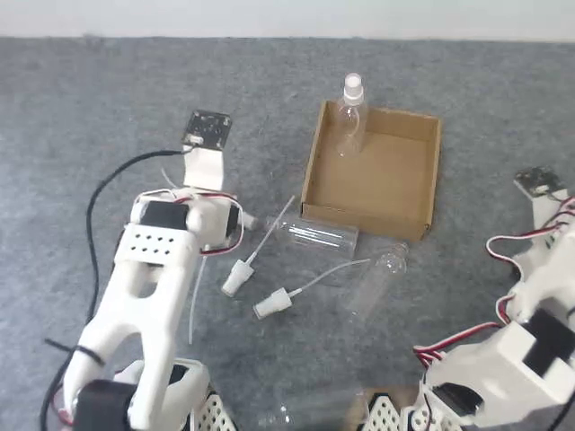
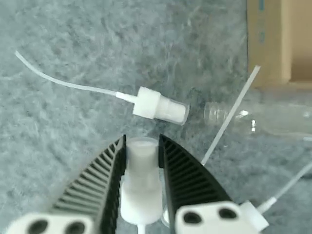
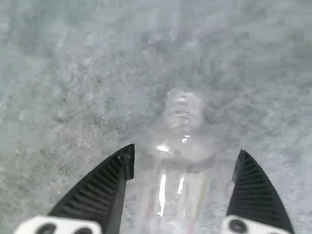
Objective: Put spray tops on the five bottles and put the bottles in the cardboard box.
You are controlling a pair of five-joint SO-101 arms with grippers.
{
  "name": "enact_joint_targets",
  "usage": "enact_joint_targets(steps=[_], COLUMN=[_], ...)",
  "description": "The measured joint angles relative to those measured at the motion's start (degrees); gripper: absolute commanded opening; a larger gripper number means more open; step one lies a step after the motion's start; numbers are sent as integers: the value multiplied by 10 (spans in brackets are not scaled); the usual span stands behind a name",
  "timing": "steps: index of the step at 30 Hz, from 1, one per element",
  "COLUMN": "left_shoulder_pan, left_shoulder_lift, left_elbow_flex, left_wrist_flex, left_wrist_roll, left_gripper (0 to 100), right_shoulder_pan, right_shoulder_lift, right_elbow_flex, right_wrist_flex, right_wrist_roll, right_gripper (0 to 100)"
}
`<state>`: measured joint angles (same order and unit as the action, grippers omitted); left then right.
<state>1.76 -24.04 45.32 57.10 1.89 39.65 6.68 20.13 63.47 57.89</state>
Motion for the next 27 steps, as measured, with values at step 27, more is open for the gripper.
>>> enact_joint_targets(steps=[27], left_shoulder_pan=[-8], left_shoulder_lift=[1], left_elbow_flex=[14], left_wrist_flex=[-4], left_wrist_roll=[0], left_gripper=[11], right_shoulder_pan=[15], right_shoulder_lift=[71], right_elbow_flex=[-62], right_wrist_flex=[24], right_wrist_roll=[-4], right_gripper=[8])
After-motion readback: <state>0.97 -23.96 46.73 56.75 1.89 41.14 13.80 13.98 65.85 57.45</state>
